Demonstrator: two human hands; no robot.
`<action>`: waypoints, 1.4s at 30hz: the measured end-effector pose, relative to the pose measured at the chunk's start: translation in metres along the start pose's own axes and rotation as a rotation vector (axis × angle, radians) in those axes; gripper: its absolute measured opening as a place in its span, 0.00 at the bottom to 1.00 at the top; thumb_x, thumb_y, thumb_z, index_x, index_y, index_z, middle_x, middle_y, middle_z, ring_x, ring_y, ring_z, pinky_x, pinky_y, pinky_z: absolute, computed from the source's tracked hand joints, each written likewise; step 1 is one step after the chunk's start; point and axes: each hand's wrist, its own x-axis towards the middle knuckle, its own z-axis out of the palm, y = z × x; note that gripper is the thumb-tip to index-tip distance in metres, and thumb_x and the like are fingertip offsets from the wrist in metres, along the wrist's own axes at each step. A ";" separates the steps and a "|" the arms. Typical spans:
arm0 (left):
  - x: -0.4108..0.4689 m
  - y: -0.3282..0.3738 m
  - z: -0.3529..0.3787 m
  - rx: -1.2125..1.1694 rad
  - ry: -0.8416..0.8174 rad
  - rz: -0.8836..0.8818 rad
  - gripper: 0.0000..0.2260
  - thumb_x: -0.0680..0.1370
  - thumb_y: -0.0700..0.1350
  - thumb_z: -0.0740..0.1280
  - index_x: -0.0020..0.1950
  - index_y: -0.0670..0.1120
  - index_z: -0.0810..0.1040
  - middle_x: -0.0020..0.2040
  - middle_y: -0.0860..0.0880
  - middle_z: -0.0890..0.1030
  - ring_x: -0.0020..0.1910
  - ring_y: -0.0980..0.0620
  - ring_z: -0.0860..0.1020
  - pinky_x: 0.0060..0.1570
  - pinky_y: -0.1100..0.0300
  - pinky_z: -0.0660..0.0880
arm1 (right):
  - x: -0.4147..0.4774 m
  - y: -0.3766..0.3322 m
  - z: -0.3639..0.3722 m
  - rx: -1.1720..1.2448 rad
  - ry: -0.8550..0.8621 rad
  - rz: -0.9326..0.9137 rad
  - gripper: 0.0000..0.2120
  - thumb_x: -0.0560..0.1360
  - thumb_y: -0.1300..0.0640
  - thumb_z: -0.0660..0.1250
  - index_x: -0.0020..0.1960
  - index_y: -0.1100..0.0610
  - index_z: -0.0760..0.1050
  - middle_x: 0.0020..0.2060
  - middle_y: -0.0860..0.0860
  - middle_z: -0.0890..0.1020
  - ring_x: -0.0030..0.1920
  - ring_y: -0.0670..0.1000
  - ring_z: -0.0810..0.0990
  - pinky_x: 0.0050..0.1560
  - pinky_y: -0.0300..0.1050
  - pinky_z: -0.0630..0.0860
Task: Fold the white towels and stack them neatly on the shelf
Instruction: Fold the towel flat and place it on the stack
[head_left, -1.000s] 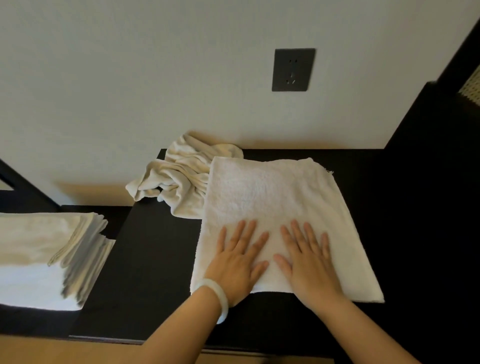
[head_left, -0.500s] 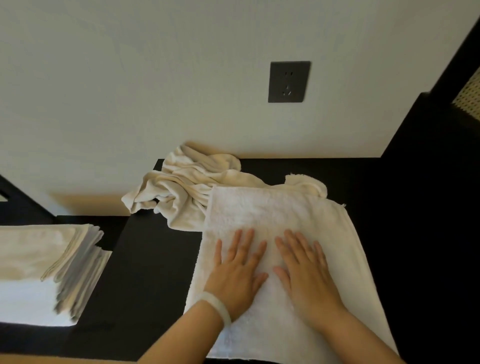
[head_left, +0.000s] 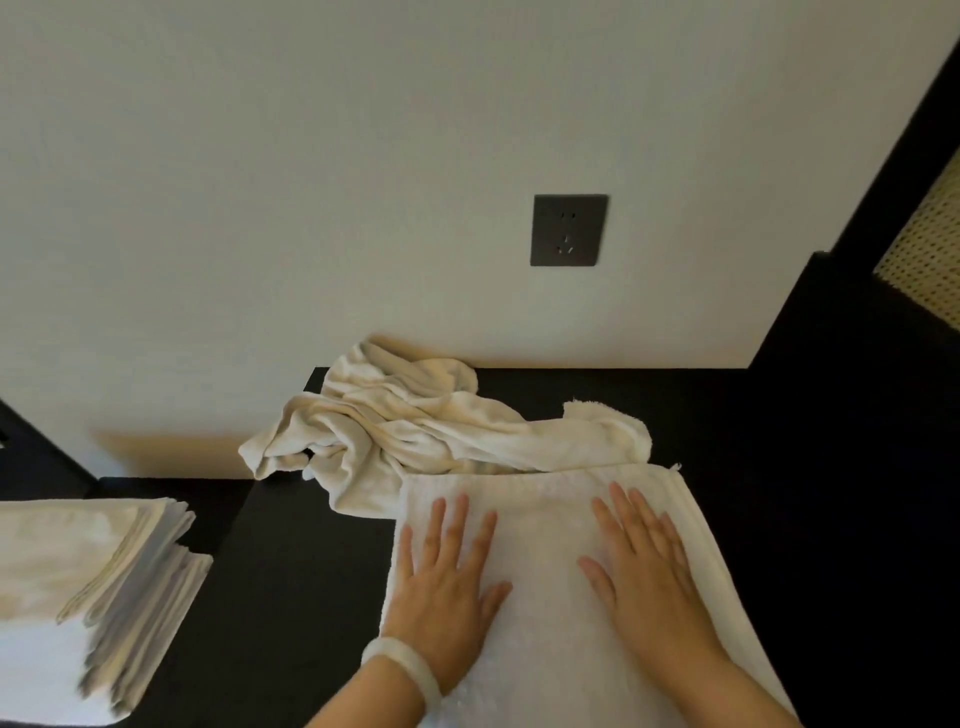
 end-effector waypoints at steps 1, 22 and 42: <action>0.013 -0.004 -0.003 0.006 0.015 0.017 0.33 0.75 0.67 0.31 0.79 0.58 0.40 0.79 0.49 0.37 0.78 0.41 0.39 0.75 0.38 0.44 | 0.010 -0.007 -0.001 -0.009 -0.036 0.005 0.39 0.75 0.32 0.29 0.79 0.49 0.46 0.78 0.48 0.46 0.78 0.48 0.43 0.74 0.46 0.34; 0.079 -0.011 0.022 0.007 0.174 0.101 0.27 0.82 0.63 0.45 0.75 0.52 0.65 0.76 0.47 0.65 0.75 0.45 0.62 0.63 0.39 0.60 | 0.079 -0.023 0.043 -0.098 -0.123 -0.249 0.30 0.82 0.40 0.36 0.73 0.51 0.65 0.78 0.50 0.60 0.78 0.50 0.52 0.72 0.57 0.49; 0.044 -0.041 0.026 0.072 0.019 -0.058 0.28 0.82 0.64 0.45 0.77 0.54 0.63 0.77 0.48 0.65 0.77 0.47 0.51 0.65 0.37 0.54 | 0.038 0.043 0.004 -0.151 -0.179 0.298 0.35 0.72 0.35 0.28 0.76 0.47 0.29 0.73 0.46 0.31 0.73 0.47 0.30 0.76 0.63 0.38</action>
